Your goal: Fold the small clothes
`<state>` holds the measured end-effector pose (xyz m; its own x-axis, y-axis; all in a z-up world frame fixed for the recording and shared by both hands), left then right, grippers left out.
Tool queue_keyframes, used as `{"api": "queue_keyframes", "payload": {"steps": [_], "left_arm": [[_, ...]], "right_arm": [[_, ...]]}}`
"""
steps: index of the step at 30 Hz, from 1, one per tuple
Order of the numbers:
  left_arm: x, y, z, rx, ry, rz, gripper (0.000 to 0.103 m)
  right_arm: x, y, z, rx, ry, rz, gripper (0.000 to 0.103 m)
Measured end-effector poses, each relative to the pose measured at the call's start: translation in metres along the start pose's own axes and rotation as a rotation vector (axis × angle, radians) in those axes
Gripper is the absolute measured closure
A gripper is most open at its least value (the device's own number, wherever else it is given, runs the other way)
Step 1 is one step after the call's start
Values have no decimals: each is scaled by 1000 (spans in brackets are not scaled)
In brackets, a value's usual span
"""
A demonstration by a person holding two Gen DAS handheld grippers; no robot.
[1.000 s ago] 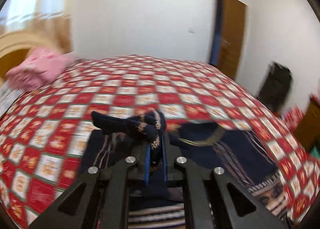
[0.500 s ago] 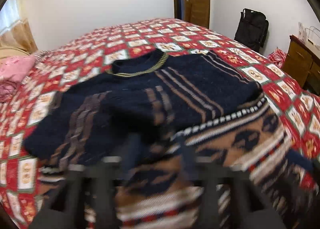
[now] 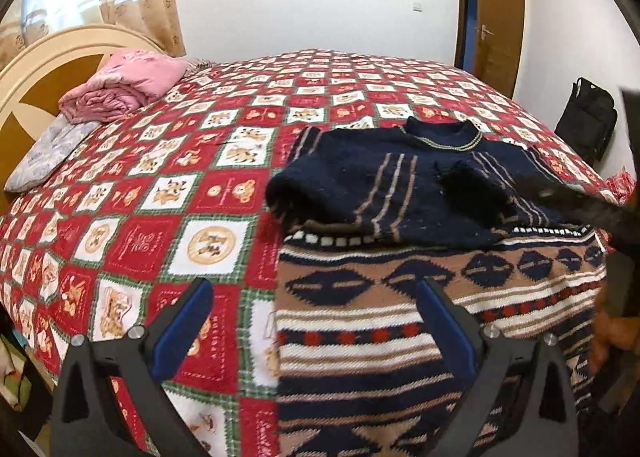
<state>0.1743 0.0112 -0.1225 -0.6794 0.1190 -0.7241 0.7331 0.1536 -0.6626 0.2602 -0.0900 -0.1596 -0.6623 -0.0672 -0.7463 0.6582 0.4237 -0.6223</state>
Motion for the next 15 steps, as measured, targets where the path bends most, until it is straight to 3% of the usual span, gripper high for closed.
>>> {"api": "queue_keyframes", "payload": {"steps": [3, 6, 7, 8, 11, 15], "left_arm": [[1, 1, -1, 3, -1, -10, 0], [3, 0, -5, 22, -7, -15, 0], [3, 0, -6, 25, -8, -14, 0], [3, -1, -7, 25, -8, -11, 0], [3, 0, -12, 12, -8, -10, 0], [1, 6, -15, 7, -39, -24, 0]], "right_arm": [[-6, 29, -21, 124, -264, -72, 13], [-12, 59, -9, 179, -306, -150, 19], [-14, 65, -2, 181, -282, -166, 50], [-15, 69, 8, 186, -257, -187, 95], [-17, 75, 39, 90, -70, -251, 95], [-40, 58, 61, -5, 66, -205, 95]]}}
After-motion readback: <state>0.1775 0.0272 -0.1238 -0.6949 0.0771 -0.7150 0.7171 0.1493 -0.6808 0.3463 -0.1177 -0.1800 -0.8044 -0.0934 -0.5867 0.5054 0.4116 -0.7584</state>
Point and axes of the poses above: each gripper's, at about its wrist camera, not at the fingertips, and y roughly the way its jaws point, z to its right, x to its underside, the point moved 7 cm from there along y, roughly the way its jaws point, and after that the axes turned 14 degrees about -x, right-handed, at the moved point
